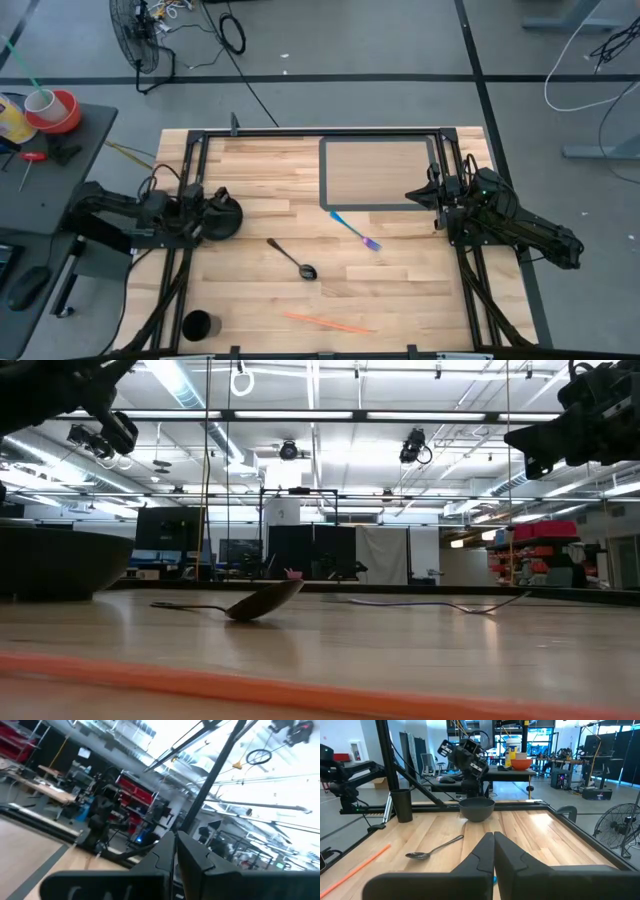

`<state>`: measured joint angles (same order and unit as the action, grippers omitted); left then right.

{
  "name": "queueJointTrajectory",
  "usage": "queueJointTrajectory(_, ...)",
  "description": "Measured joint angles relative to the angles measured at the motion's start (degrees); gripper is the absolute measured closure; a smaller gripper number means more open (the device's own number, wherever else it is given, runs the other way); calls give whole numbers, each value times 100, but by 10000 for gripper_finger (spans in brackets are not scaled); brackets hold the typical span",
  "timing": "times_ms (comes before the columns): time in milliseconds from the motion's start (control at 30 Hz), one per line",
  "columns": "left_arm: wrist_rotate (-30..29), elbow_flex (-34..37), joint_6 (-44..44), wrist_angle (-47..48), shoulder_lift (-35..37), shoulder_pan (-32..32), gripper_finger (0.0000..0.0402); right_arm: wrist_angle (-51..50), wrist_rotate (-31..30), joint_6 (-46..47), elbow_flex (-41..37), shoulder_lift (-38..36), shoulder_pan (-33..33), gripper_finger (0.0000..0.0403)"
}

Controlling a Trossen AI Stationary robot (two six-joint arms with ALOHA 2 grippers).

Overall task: Pick & Place Utensil
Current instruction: Put the black bowl on the transparent mat

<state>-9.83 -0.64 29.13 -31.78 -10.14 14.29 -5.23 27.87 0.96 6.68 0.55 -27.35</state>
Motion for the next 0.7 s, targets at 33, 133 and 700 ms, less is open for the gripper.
queueJointTrajectory(33,-191,0,-8,-58,-141,122,379,2,1,1,0,1,0,394)
queueJointTrajectory(133,-736,0,-7,-284,-647,472,379,0,0,0,0,-1,0,394)
queueJointTrajectory(700,-1395,-1792,-1453,-950,-3722,2527,382,2,-1,0,0,-2,0,394)
